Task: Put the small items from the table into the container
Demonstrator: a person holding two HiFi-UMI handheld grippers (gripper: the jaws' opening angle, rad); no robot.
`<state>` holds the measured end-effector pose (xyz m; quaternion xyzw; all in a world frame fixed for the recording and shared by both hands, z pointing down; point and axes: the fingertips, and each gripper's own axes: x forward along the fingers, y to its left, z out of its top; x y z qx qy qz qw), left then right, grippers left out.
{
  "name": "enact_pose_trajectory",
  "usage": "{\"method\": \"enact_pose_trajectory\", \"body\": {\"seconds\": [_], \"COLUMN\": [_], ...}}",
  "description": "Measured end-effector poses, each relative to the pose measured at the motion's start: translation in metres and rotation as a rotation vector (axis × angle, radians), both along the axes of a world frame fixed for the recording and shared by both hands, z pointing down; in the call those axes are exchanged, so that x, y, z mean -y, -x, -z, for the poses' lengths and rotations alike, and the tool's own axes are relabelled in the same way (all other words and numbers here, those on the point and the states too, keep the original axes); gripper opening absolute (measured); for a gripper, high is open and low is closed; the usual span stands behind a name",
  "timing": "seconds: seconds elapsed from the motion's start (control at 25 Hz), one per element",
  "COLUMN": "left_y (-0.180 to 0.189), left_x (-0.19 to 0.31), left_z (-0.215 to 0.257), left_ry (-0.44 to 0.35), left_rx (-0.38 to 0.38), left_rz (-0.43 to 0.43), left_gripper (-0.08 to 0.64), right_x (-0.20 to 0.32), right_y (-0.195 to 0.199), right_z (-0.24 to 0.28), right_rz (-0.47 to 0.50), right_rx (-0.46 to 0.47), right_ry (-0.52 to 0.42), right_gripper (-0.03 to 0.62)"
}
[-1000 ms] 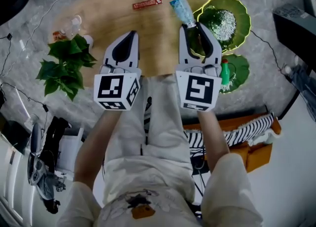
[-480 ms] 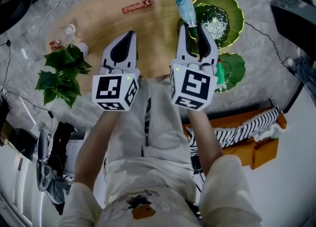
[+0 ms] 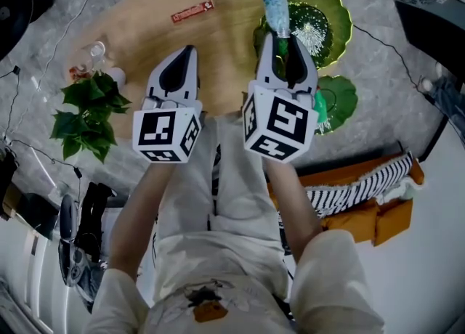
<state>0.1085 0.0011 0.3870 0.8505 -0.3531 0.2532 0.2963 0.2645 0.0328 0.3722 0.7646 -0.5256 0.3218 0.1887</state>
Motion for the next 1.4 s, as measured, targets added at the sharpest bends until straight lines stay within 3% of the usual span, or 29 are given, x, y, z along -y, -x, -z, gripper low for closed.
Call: {"method": "enact_pose_trajectory", "body": {"seconds": [0.2,0.52,1.08,1.4], "left_y": [-0.005,-0.007,0.002,0.007], "left_x": [0.0,-0.002,0.0,-0.002], "left_z": [-0.002,-0.003,-0.005,-0.005], "left_ry": [0.001,0.006,0.009,0.014], "left_rx": [0.003,0.004,0.005,0.006], "left_rz": [-0.01,-0.016,0.006,0.012], "left_gripper": [0.0,0.0,0.0,0.0], "right_x": [-0.004,-0.007,-0.012,-0.012], "right_y": [-0.011,-0.017,-0.022,-0.018], "right_z": [-0.007,-0.016,-0.032,-0.028], "right_rz": [-0.127,-0.245,-0.35,-0.351], "right_rx": [0.057,0.102,0.123,0.099], "right_ry": [0.009,0.025,0.057,0.052], "right_gripper": [0.135,0.135,0.135,0.141]}}
